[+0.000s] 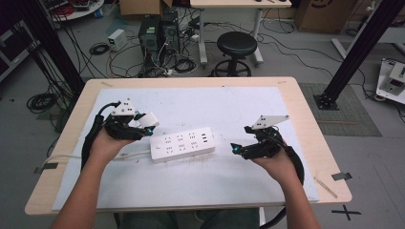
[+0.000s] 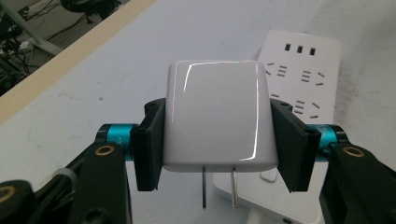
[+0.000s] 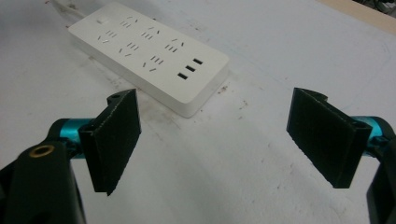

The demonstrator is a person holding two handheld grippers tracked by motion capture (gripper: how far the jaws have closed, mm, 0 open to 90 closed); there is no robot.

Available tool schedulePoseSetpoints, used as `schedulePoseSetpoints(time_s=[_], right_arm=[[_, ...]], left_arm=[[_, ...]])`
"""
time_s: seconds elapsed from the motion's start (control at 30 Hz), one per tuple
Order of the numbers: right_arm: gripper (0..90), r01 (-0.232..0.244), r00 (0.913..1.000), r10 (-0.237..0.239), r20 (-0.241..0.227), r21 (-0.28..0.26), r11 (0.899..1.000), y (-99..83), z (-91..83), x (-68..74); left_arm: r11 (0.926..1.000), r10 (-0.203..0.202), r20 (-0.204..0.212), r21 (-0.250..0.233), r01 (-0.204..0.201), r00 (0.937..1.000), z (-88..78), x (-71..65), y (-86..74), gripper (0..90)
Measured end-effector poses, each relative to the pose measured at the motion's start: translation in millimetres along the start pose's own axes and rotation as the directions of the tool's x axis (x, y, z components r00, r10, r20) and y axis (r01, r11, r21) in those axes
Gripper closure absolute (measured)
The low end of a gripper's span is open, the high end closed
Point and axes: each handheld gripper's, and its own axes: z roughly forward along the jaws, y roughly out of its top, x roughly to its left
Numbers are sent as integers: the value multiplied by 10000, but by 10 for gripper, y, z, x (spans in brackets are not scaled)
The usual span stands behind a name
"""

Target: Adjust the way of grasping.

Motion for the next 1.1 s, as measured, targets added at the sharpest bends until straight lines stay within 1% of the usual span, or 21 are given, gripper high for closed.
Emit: schedulePoseSetpoints(time_s=[0.03, 0.07, 0.2, 0.23, 0.3, 0.33, 0.37, 0.4, 0.47, 0.53, 0.57, 0.67, 0.7, 0.73, 0.77, 0.87, 0.93, 0.97, 1.0, 1.07, 1.1], right_arm=[[182, 65, 10000, -65, -63, 7, 10000, 7, 4, 5], [182, 65, 9999, -65, -125, 57, 10000, 36, 17, 57], [181, 83, 9998, -82, -158, 86, 9999, 43, 22, 74], [181, 133, 9994, -129, -331, 127, 9998, 59, 46, 135], [181, 96, 9993, -91, -373, 152, 9998, 61, 56, 153], [181, 96, 9993, -91, -373, 152, 9998, 61, 56, 153], [181, 96, 9993, -91, -373, 152, 9998, 61, 56, 153], [181, 41, 9984, -28, -561, 235, 9997, 59, 97, 187], [181, -46, 9971, 74, -761, 373, 9993, 59, 158, 242], [181, -72, 9958, 107, -905, 383, 9992, 60, 179, 262], [181, -129, 9932, 176, -1154, 409, 9991, 69, 222, 329], [182, -219, 9911, 275, -1304, 446, 9988, 73, 255, 378], [182, -212, 9898, 281, -1398, 507, 9985, 78, 288, 439], [181, -228, 9878, 302, -1527, 505, 9985, 80, 305, 473], [181, -228, 9878, 302, -1527, 505, 9985, 80, 305, 473], [181, -214, 9822, 292, -1857, 440, 9988, 94, 355, 569], [181, -241, 9781, 321, -2055, 413, 9989, 99, 374, 594], [181, -164, 9738, 246, -2261, 381, 9991, 114, 431, 663], [181, -164, 9738, 246, -2261, 381, 9991, 114, 431, 663], [181, -63, 9677, 173, -2515, 447, 9990, 127, 495, 734], [181, -63, 9677, 173, -2515, 447, 9990, 127, 495, 734]], left_arm=[[10000, 0, 0, 0, 0, 10000, 0, 0, 0, 425], [9992, 333, 293, -233, -326, 9990, -33, -89, -20, 425], [9992, 333, 293, -233, -326, 9990, -33, -89, -20, 425], [9962, 766, 810, -482, -728, 9938, -1, -250, -38, 425], [9962, 766, 810, -482, -728, 9938, -1, -250, -38, 426], [9935, 1039, 1022, -578, -983, 9893, 22, -329, -38, 426], [9935, 1039, 1022, -578, -983, 9893, 22, -329, -38, 426], [9899, 1288, 1244, -752, -1201, 9838, 41, -400, -37, 426], [9875, 1388, 1444, -952, -1258, 9797, 57, -473, -38, 425], [9875, 1388, 1444, -952, -1258, 9797, 57, -473, -38, 425], [9772, 1842, 1741, -1377, -1613, 9673, 93, -644, -58, 425], [9746, 1926, 1788, -1495, -1668, 9649, 103, -689, -67, 425], [9646, 2254, 1848, -1805, -1924, 9566, 134, -813, -104, 425], [9611, 2352, 1824, -1901, -2004, 9547, 147, -850, -117, 425], [9611, 2352, 1824, -1901, -2004, 9547, 147, -850, -117, 425], [9522, 2608, 1920, -2125, -2194, 9461, 190, -955, -151, 426], [9503, 2688, 1901, -2124, -2277, 9443, 205, -992, -156, 425], [9405, 3050, 1944, -2157, -2627, 9323, 253, -1099, -166, 426], [9405, 3050, 1944, -2157, -2627, 9323, 253, -1099, -166, 426], [9247, 3484, 1904, -2301, -3032, 9178, 299, -1209, -171, 425], [9247, 3484, 1904, -2301, -3032, 9178, 299, -1209, -171, 426]])
